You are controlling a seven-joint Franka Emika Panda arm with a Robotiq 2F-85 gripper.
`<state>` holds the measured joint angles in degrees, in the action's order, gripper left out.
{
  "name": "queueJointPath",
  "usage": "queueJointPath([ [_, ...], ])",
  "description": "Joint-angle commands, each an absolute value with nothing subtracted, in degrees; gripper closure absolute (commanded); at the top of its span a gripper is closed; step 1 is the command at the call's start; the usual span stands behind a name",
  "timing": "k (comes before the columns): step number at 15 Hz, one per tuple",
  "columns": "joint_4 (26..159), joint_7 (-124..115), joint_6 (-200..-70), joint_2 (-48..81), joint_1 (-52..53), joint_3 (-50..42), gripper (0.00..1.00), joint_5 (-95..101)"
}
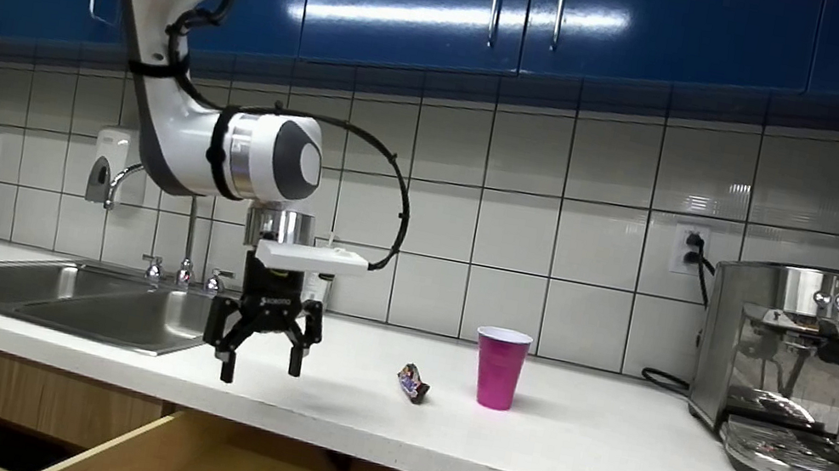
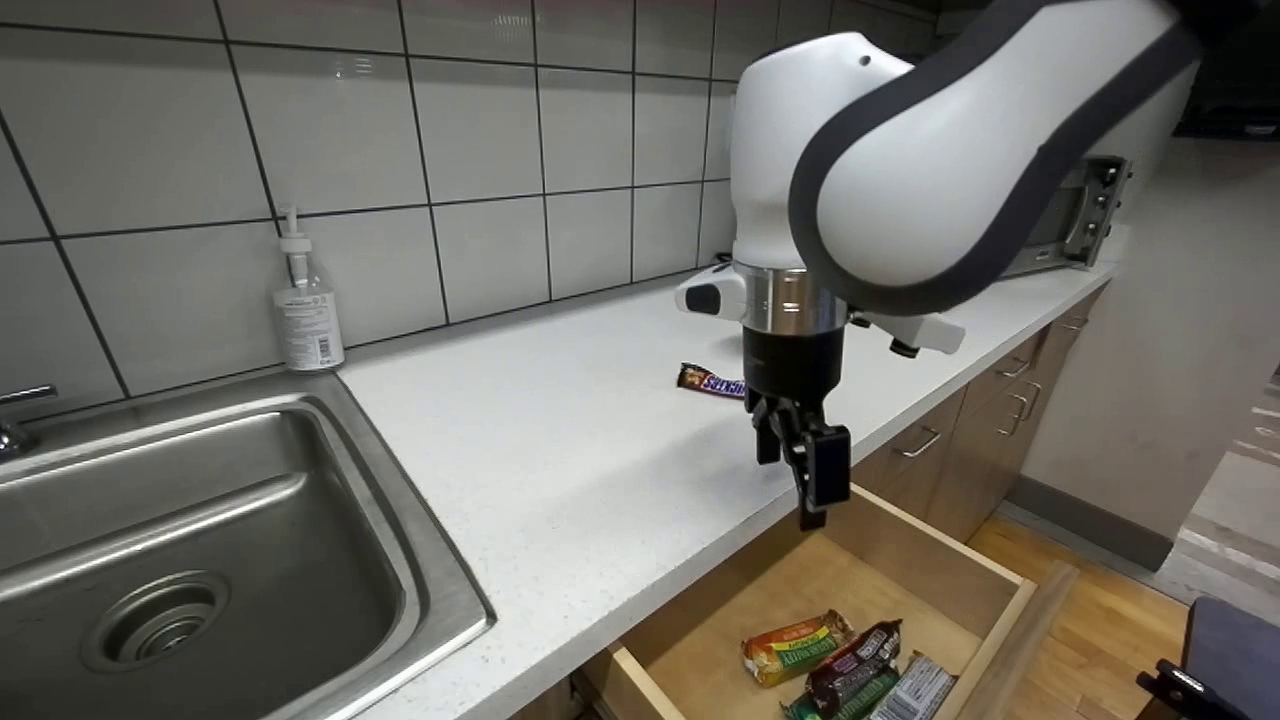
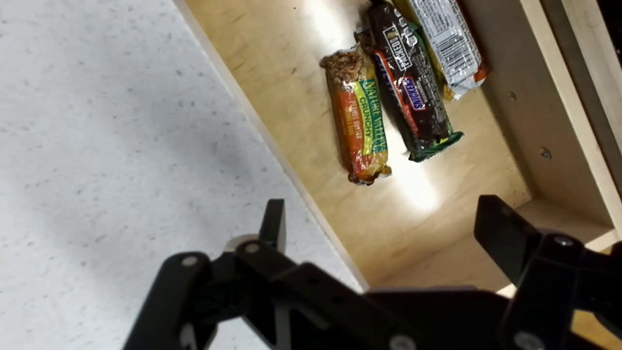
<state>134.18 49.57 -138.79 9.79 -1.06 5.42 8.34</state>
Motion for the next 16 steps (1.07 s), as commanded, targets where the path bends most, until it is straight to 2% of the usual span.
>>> queueJointPath([
  [1,127.34,46.32,-134.6,11.89,-0.69,4.55,0.0,6.78],
  [16,101.71,31.58,-132.09,28.31,-3.5,0.88,0.0,6.63],
])
